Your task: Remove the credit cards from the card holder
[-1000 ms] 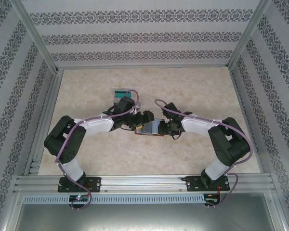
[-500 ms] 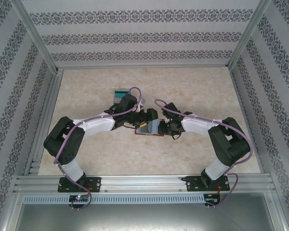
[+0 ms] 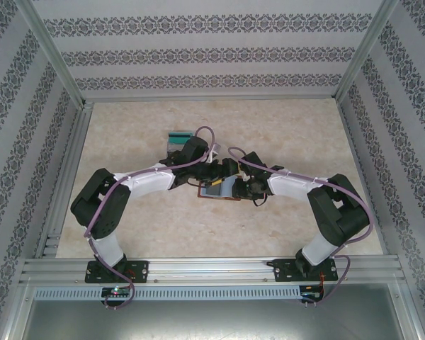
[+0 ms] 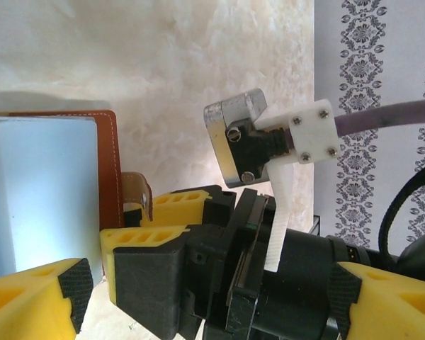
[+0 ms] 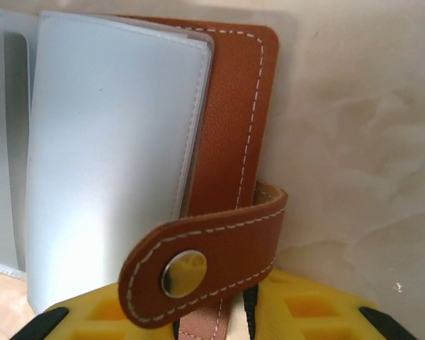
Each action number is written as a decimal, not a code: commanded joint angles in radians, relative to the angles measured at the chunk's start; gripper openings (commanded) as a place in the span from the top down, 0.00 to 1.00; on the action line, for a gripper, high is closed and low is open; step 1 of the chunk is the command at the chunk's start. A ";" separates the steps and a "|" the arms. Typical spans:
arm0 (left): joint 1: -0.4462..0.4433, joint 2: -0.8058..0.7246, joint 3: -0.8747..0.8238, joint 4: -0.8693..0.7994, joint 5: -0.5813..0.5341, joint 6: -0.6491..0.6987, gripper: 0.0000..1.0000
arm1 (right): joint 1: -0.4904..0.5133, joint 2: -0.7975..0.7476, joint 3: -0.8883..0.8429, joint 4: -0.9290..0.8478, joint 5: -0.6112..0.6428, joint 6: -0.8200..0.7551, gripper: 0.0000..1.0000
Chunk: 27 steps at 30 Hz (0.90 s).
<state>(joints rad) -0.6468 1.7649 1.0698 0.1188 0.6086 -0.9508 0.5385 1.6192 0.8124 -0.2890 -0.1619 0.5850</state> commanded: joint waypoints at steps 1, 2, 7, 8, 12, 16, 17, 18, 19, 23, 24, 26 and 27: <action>0.009 -0.039 -0.009 -0.040 -0.064 0.017 0.12 | -0.012 -0.018 -0.033 -0.020 0.012 0.019 0.66; 0.018 -0.053 -0.028 -0.042 -0.080 0.014 0.12 | -0.012 -0.030 -0.036 -0.022 0.015 0.018 0.65; 0.053 -0.113 -0.074 -0.166 -0.177 0.059 0.12 | -0.033 -0.067 -0.046 -0.032 0.013 0.017 0.61; 0.056 -0.114 -0.077 -0.183 -0.182 0.067 0.12 | -0.037 -0.065 -0.048 -0.028 0.007 0.020 0.61; 0.064 -0.099 -0.089 -0.224 -0.195 0.085 0.12 | -0.040 -0.044 -0.051 -0.007 -0.019 0.025 0.60; 0.064 -0.068 -0.094 -0.218 -0.182 0.081 0.12 | -0.041 -0.011 -0.046 0.025 -0.057 0.035 0.66; 0.064 -0.064 -0.094 -0.216 -0.184 0.081 0.12 | -0.040 -0.009 -0.047 0.034 -0.063 0.038 0.68; 0.064 -0.061 -0.096 -0.216 -0.187 0.081 0.12 | -0.040 -0.007 -0.047 0.039 -0.066 0.041 0.69; 0.064 -0.058 -0.097 -0.215 -0.186 0.082 0.12 | -0.040 -0.006 -0.045 0.040 -0.068 0.041 0.71; 0.064 -0.045 -0.099 -0.215 -0.181 0.086 0.12 | -0.040 -0.004 -0.047 0.046 -0.072 0.039 0.80; 0.064 -0.040 -0.101 -0.215 -0.179 0.087 0.12 | -0.040 -0.004 -0.047 0.047 -0.075 0.039 0.83; 0.064 -0.035 -0.103 -0.208 -0.177 0.085 0.12 | -0.040 -0.002 -0.047 0.051 -0.082 0.041 0.86; 0.064 -0.032 -0.104 -0.204 -0.173 0.083 0.12 | -0.039 -0.002 -0.047 0.054 -0.083 0.041 0.86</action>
<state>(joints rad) -0.5877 1.7123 0.9771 -0.0689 0.4393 -0.8867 0.4934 1.5990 0.7761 -0.2653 -0.2058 0.6228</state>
